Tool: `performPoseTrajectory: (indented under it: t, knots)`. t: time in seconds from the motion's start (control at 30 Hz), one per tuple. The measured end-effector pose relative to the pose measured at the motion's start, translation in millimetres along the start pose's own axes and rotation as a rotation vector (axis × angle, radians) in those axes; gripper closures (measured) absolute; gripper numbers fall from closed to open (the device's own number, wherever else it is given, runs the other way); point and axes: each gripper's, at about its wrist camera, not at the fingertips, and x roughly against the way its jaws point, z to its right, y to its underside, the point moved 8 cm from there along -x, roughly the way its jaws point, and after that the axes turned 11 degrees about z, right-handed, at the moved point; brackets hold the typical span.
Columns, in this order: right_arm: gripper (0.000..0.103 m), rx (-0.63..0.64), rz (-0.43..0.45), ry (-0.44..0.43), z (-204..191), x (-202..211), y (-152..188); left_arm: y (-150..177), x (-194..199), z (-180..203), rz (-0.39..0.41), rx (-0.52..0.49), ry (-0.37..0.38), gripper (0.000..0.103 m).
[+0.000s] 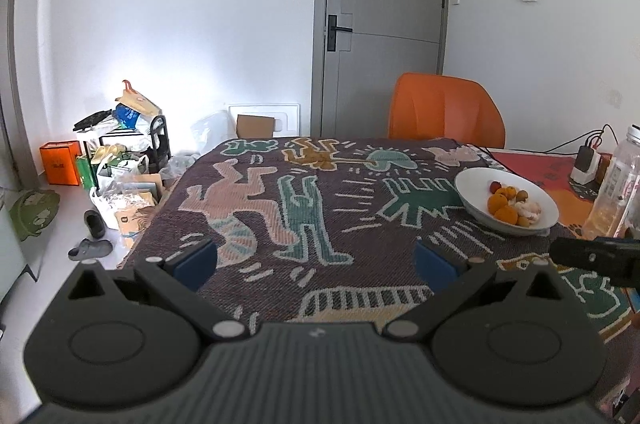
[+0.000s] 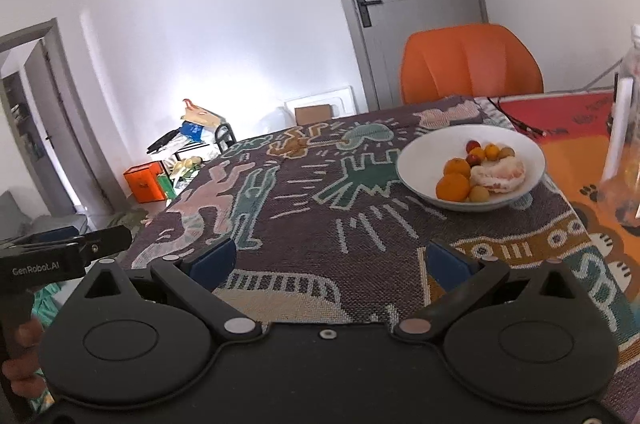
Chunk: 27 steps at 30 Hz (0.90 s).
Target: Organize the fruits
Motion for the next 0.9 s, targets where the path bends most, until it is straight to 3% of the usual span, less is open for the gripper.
performPoseTrajectory:
  t: [0.9]
  knots:
    - [0.000, 0.017, -0.001, 0.000, -1, 2, 10, 8, 3, -4, -0.008, -0.011, 0.007, 0.000]
